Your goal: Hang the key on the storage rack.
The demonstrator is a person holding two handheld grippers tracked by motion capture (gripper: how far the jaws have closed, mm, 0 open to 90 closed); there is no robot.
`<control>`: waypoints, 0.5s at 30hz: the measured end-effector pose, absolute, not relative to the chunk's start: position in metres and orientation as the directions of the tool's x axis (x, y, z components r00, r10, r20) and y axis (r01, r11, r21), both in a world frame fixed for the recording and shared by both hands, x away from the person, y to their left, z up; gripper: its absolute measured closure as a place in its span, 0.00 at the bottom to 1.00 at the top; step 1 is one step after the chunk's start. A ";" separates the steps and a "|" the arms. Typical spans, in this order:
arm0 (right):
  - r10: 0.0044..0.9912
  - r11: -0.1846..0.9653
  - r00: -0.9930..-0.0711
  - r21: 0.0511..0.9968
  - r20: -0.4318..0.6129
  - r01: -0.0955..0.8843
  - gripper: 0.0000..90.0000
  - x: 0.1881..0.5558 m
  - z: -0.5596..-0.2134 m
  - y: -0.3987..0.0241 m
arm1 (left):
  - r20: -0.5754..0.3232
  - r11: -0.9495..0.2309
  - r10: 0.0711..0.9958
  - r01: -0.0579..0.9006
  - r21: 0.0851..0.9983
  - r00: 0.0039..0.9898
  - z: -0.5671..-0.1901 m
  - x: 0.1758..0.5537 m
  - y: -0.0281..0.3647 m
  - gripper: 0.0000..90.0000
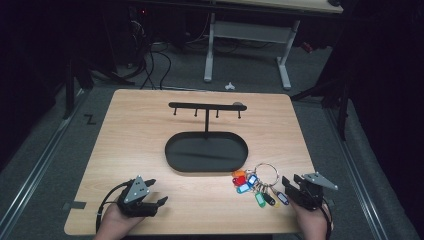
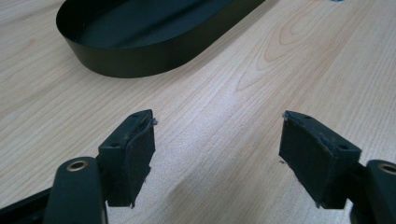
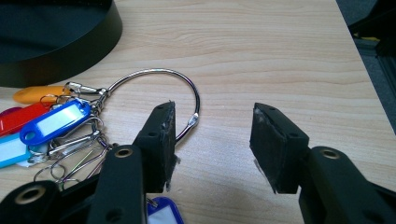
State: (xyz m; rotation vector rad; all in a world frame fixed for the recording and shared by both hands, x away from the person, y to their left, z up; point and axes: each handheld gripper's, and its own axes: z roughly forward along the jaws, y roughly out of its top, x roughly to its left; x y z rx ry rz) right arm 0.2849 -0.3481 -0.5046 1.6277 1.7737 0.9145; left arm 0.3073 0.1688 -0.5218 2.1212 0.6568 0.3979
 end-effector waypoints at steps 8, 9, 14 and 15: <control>0.990 0.062 -0.134 0.754 0.035 0.654 0.47 0.295 -0.494 -0.341 | 0.035 -0.480 0.589 0.314 0.819 0.808 -0.521 0.306 0.174 0.31; 0.990 0.071 -0.139 0.743 0.030 0.665 0.47 0.296 -0.492 -0.339 | 0.039 -0.477 0.592 0.311 0.822 0.805 -0.521 0.306 0.174 0.31; 0.982 0.130 -0.187 0.661 0.016 0.739 0.41 0.306 -0.488 -0.332 | 0.042 -0.481 0.587 0.306 0.822 0.808 -0.520 0.307 0.174 0.31; 0.981 0.143 -0.195 0.646 0.010 0.750 0.41 0.307 -0.488 -0.331 | 0.043 -0.483 0.586 0.306 0.820 0.809 -0.521 0.307 0.173 0.31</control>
